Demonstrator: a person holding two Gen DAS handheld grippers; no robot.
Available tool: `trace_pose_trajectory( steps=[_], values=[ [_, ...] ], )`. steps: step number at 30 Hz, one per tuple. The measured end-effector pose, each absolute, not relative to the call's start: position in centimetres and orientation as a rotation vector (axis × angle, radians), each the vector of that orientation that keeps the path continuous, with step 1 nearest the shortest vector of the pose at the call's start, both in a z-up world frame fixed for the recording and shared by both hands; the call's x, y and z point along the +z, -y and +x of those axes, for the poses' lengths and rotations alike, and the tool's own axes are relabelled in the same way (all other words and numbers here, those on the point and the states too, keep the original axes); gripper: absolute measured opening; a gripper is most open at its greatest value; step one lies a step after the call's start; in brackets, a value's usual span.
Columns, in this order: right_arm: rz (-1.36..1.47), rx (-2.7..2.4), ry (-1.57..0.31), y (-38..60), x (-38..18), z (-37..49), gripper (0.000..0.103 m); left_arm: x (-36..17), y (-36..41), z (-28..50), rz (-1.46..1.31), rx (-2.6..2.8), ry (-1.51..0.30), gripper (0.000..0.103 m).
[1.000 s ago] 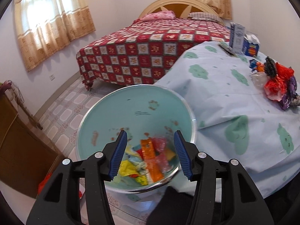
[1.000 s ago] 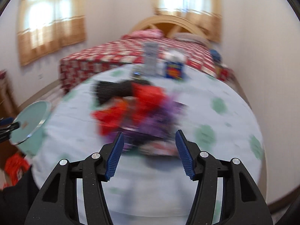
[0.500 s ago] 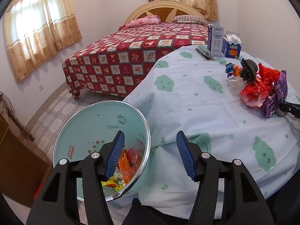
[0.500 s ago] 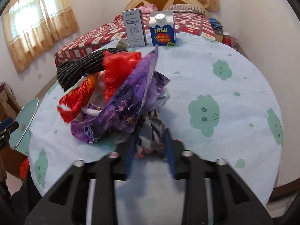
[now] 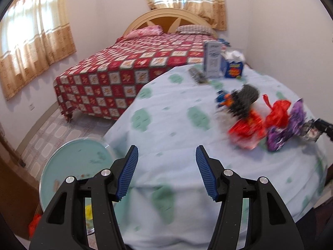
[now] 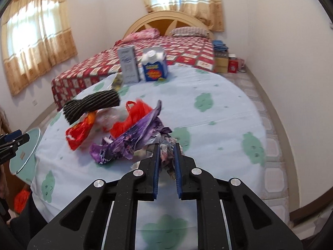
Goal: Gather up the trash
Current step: 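Grasp the black braided rope with the left tool while the right tool grasps the grey-pink cloth bundle, then carry the black rope and cloth bundle over the blue bin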
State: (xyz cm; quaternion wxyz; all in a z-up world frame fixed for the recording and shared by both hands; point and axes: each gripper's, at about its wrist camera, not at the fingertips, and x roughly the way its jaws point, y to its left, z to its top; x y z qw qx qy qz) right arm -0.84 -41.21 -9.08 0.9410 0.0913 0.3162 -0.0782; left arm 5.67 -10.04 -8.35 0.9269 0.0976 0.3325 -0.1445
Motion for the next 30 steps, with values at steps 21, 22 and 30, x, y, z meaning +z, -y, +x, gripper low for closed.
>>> trace_pose_trajectory(
  steps=[21,22,30],
  values=[
    [0.182,-0.118,-0.715,42.5,-12.6,-1.1,0.022,-10.2,21.2,9.8,0.238,-0.471,-0.753,0.011],
    [0.184,-0.12,-0.711,42.5,-12.6,-1.3,0.02,-10.1,21.1,9.7,0.248,-0.463,-0.746,0.01],
    [0.19,-0.156,-0.603,42.9,-9.2,-3.0,0.019,-8.0,17.9,8.5,0.226,-0.458,-0.7,0.008]
  ],
)
